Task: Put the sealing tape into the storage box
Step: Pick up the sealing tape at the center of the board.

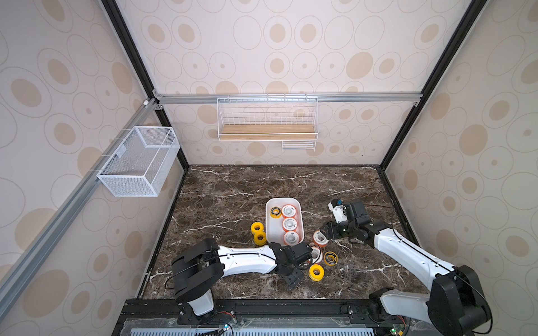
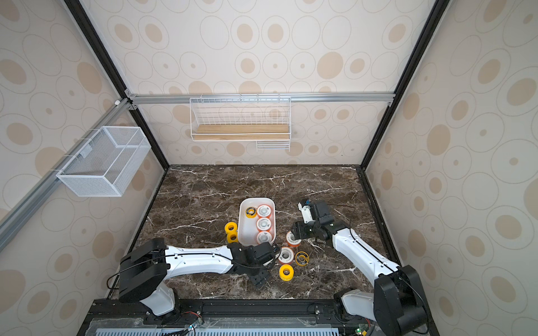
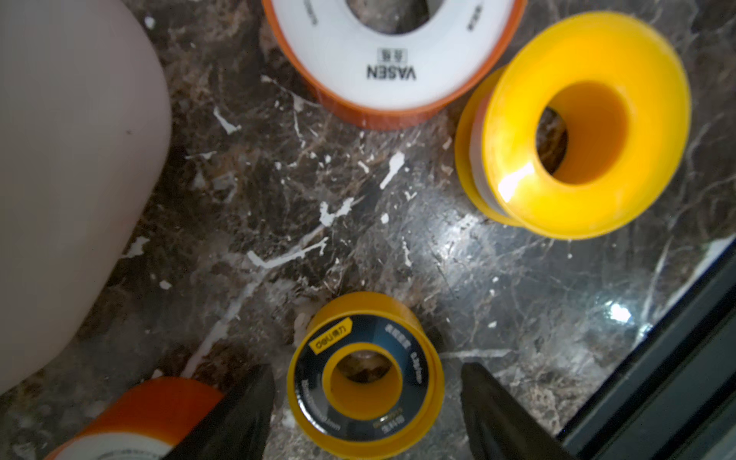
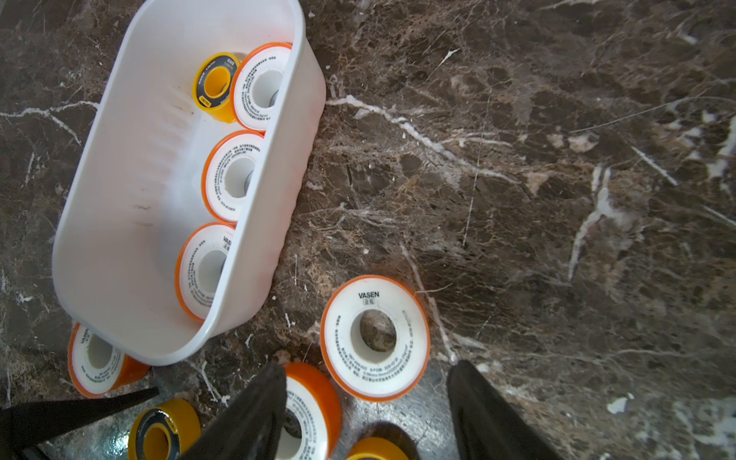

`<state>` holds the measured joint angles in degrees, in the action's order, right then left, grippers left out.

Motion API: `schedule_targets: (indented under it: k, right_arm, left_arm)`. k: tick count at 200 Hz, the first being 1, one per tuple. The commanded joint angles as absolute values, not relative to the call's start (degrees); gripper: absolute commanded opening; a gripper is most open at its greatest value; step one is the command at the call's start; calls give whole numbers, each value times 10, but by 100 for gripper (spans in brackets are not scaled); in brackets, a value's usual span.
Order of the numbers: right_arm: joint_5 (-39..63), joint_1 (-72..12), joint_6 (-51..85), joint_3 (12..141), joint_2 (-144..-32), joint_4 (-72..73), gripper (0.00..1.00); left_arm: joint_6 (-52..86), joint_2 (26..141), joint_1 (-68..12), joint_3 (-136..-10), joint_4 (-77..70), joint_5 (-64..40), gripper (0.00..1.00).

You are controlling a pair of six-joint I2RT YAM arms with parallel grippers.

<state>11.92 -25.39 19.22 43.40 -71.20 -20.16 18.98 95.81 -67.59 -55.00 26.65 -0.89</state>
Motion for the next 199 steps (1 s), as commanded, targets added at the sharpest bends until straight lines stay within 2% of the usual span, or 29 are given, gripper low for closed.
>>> schedule_targets:
  k: [1,72,130,199]
  right_arm:
    - [123,-249,189,431,-720,-207,70]
    - [128,-248,188,429,-724,-209,71]
    - [155,-248,185,434,-734,-209,71]
    - [261,-248,165,460,-772,-196,71]
  left_arm:
    - [185,973,-683,-570,263,-6,70]
    - [193,977,-683,-569,265,4,56]
    - [197,935,-683,-560,275,22,56]
    - [207,851,-645,-574,324,32,57]
